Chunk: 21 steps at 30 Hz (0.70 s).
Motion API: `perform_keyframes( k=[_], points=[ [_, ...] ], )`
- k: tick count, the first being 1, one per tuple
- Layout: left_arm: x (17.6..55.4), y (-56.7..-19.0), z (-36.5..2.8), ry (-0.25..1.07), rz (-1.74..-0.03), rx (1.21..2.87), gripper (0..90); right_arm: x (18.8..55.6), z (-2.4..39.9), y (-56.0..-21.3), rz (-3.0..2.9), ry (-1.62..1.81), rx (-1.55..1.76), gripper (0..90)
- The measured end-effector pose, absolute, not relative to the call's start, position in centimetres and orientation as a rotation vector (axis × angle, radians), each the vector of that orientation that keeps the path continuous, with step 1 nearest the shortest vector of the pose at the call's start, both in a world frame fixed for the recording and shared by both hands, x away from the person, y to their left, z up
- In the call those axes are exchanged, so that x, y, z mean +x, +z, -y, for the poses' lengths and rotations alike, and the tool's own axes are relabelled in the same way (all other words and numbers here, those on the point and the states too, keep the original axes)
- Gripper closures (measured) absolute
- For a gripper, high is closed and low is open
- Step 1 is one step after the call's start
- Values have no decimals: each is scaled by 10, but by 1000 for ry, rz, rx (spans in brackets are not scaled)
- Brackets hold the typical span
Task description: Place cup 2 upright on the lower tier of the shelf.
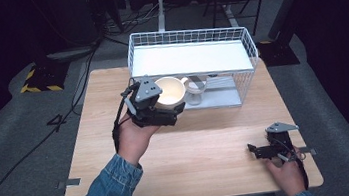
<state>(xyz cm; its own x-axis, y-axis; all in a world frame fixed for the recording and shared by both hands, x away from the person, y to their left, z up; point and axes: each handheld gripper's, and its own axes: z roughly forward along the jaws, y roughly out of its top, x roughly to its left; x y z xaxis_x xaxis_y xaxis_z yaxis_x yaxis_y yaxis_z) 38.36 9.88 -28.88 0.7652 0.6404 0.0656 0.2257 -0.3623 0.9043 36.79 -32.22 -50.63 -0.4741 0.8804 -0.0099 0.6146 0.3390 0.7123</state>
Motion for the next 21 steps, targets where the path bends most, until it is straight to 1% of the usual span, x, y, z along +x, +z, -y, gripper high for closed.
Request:
perform_keyframes(
  k=[7, 12, 21],
  points=[
    [404, -277, -92, 503, -658, 1927, 95, 368, 322, -506, -2214, 919, 1317, 2],
    [420, -270, -87, 474, -662, 1907, 95, 368, 322, -506, -2214, 919, 1317, 3],
    [452, -263, -71, 524, -673, 1874, 95, 368, 322, -506, -2214, 919, 1317, 3]
  ],
)
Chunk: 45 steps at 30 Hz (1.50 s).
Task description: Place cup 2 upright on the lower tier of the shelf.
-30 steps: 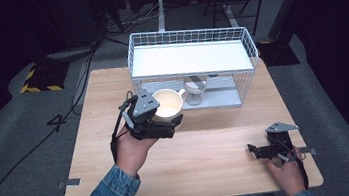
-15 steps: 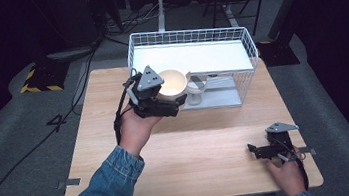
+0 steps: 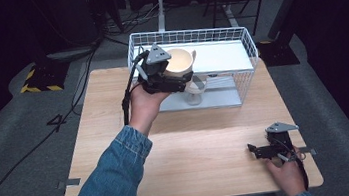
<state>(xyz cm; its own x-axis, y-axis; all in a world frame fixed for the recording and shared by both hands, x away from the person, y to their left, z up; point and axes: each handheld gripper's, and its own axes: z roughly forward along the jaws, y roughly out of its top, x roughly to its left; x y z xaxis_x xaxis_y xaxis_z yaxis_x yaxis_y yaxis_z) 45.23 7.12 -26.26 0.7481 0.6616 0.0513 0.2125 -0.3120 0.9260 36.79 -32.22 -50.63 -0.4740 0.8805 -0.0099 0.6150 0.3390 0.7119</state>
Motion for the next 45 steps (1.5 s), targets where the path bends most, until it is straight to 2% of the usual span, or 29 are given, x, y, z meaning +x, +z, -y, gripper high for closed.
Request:
perform_keyframes(
  k=[19, 23, 26, 45],
  points=[
    [515, -256, -42, 544, -731, 1827, 95, 368, 322, -506, -2213, 920, 1318, 3],
    [521, -258, -32, 650, -707, 1820, 96, 368, 322, -506, -2213, 920, 1318, 3],
    [530, -259, -28, 606, -714, 1817, 95, 368, 322, -506, -2213, 920, 1319, 3],
    [572, -279, -21, 560, -839, 1839, 95, 368, 322, -506, -2213, 921, 1320, 3]
  ],
)
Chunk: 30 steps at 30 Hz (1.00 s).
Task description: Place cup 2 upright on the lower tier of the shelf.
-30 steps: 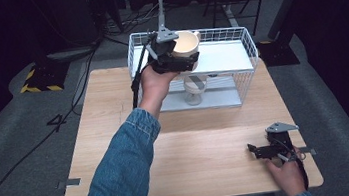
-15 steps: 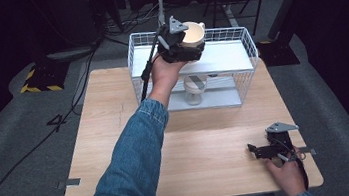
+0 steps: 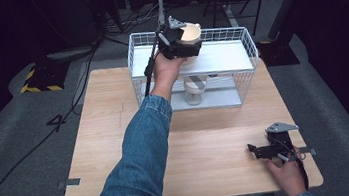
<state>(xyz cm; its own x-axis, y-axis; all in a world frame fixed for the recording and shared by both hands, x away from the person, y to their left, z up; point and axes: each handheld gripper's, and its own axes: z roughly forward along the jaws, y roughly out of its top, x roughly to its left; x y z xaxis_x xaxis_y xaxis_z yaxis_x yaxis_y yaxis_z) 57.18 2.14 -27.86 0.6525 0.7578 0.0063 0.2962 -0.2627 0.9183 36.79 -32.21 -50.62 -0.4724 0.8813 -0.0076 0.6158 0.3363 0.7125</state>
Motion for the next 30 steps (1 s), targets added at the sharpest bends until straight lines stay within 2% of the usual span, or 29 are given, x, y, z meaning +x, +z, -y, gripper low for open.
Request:
perform_keyframes(
  k=[20, 30],
  points=[
    [578, -292, -9, 546, -839, 1883, 95, 368, 322, -506, -2213, 921, 1320, 3],
    [581, -295, -12, 494, -859, 1865, 87, 368, 322, -506, -2213, 921, 1320, 3]
  ],
)
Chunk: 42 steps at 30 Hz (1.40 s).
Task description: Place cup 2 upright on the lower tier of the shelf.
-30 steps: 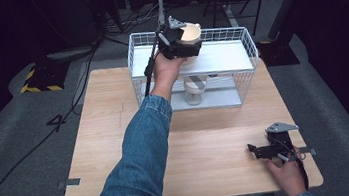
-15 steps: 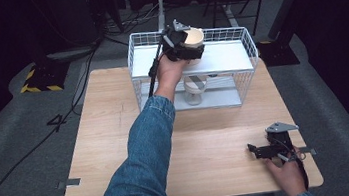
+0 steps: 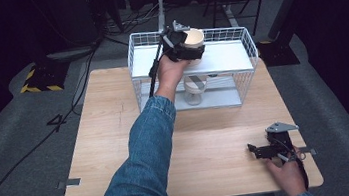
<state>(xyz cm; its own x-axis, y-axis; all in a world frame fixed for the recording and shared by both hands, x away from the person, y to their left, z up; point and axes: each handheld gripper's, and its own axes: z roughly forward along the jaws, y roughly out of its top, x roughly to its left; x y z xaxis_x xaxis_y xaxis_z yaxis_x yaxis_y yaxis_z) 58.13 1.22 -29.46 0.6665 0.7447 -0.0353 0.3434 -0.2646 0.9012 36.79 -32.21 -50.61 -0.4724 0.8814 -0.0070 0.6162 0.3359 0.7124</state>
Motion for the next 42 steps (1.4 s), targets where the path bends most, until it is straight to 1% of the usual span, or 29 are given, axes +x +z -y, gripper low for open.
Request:
perform_keyframes(
  k=[3, 9, 17, 26, 42],
  points=[
    [582, -295, -13, 488, -869, 1865, 75, 368, 322, -506, -2213, 921, 1320, 3],
    [582, -297, -14, 481, -903, 1831, 0, 368, 322, -506, -2213, 921, 1320, 3],
    [575, -290, -20, 512, -864, 1778, 0, 368, 322, -506, -2213, 921, 1320, 3],
    [562, -282, -29, 493, -861, 1765, 0, 368, 322, -506, -2216, 923, 1319, 3],
    [514, -270, -50, 489, -804, 1773, 0, 371, 325, -506, -2256, 941, 1275, 5]
  ],
)
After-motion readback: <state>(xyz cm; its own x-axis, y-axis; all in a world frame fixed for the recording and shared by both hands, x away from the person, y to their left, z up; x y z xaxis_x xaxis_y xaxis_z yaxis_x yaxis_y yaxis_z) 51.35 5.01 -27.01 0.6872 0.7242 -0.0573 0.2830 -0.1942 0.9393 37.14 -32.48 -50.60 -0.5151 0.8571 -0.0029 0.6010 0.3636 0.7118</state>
